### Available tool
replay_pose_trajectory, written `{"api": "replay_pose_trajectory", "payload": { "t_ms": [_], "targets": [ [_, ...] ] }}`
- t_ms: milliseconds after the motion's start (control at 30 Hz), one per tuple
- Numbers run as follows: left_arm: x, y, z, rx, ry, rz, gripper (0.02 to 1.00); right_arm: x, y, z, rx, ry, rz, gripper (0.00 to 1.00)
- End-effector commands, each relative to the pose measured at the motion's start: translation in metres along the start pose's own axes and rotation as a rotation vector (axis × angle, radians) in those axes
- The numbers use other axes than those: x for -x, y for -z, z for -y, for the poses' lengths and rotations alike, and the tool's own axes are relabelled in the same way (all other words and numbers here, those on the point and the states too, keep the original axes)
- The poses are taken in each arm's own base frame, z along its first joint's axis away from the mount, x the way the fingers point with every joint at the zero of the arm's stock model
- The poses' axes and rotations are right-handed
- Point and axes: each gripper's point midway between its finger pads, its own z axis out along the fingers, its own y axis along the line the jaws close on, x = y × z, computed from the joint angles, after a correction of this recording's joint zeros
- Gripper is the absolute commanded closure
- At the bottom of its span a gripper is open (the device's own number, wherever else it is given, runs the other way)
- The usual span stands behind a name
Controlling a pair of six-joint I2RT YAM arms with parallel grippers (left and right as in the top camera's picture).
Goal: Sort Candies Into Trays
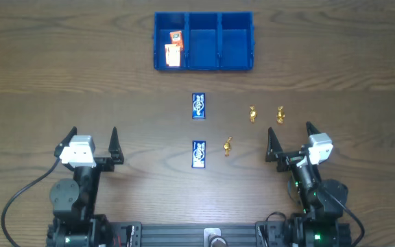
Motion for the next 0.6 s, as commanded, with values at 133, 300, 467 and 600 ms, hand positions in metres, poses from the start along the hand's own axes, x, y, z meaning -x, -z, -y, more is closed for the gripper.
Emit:
{"api": "replay_pose_trajectory", "payload": {
  "t_ms": [133,300,467,600],
  "targets": [
    [-0.016,-0.002,0.002,-0.015,-0.008,-0.035,0.02,-0.001,0.0,0.001,-0.002,-0.007,0.001,0.003],
    [-0.016,-0.002,0.002,-0.015,-0.008,-0.035,0.02,-0.001,0.0,0.001,-0.002,-0.007,0.001,0.001],
    [-0.016,-0.002,0.002,-0.016,-0.007,-0.035,0.023,0.004,0.0,0.0,0.001,-0.002,0.021,0.003],
    [-0.016,-0.002,0.002,-0.015,-0.007,-0.035,0.02,0.018,0.003,-0.028,0.16,-0.054,0.066,0.001]
  ]
}}
